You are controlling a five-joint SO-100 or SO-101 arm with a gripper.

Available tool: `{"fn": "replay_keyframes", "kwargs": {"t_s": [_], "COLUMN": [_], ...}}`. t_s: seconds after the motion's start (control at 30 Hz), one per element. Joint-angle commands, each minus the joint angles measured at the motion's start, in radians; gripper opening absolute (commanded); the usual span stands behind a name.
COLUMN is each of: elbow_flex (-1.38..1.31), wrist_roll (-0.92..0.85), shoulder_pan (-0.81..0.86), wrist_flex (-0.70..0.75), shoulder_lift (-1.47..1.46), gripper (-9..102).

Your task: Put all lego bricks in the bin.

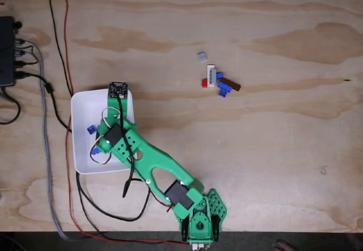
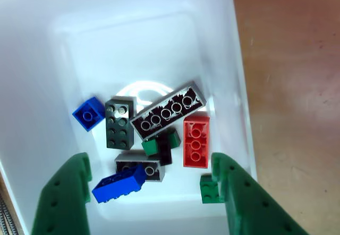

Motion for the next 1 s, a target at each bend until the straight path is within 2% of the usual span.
{"fn": "replay_keyframes", "kwargs": {"t_s": [0.0,0.07,0.13,0.23,0.3,0.4,0.7,0.97], "elbow_flex": [-0.161,-0.118,0.067,0.413,0.506,0.526,0.273,0.235], "wrist_roll": [-0.032,-0.181,-0.405,-0.657,-0.686,-0.687,-0.687,-0.799], "shoulder_pan": [0.233,0.474,0.703,0.881,0.899,0.887,0.841,0.884], "wrist_flex": [0.077,0.055,-0.048,-0.316,-0.417,-0.495,-0.514,-0.681], "shoulder_lift": [0.198,0.281,0.304,0.25,0.17,0.046,-0.155,-0.25], "gripper": [30,30,30,29,27,27,24,22]}}
